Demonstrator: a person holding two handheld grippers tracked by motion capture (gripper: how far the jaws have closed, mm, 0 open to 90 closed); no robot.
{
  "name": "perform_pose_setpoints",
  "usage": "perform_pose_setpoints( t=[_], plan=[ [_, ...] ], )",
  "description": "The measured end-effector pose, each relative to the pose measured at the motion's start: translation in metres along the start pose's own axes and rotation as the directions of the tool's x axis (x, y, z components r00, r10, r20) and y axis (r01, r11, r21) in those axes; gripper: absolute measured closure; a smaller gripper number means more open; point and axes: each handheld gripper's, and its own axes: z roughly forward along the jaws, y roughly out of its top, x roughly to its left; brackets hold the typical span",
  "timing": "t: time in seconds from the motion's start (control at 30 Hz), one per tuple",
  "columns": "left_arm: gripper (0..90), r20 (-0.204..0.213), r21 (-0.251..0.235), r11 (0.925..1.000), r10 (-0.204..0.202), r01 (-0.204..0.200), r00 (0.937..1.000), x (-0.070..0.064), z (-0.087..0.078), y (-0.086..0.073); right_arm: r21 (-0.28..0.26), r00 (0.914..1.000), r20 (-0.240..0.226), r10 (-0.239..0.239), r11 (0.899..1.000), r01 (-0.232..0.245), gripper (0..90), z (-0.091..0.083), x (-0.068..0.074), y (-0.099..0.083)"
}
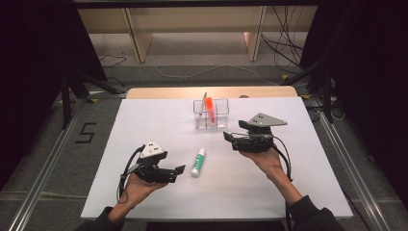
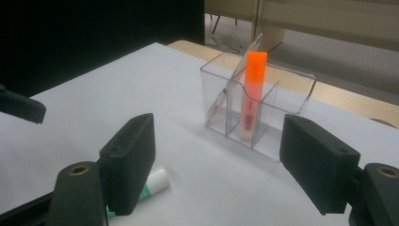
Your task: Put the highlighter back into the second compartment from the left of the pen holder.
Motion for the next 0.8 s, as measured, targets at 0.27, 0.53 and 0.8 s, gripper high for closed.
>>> perform_pose_setpoints(
  t=[0.27, 0.53, 0.8],
  plan=[
    [16.0, 0.003, 0.039, 0.9986, -0.036, 0.036, 0.9993, 0.0, 0.006, 0.005, 0.025, 1.0, 0.003, -0.001, 1.0, 0.001, 28.0, -0.012, 0.001, -0.017],
    [16.6, 0.003, 0.099, 0.9933, -0.06, 0.06, 0.9982, -0.002, 0.015, 0.011, 0.031, 0.9999, 0.011, -0.001, 1.0, 0.001, 28.1, -0.026, 0.002, -0.03],
    [16.8, 0.006, 0.147, 0.9862, -0.079, 0.077, 0.9969, -0.004, 0.025, 0.017, 0.032, 0.9998, 0.017, 0.007, 0.999, -0.008, 27.9, -0.038, 0.003, -0.04]
  ],
)
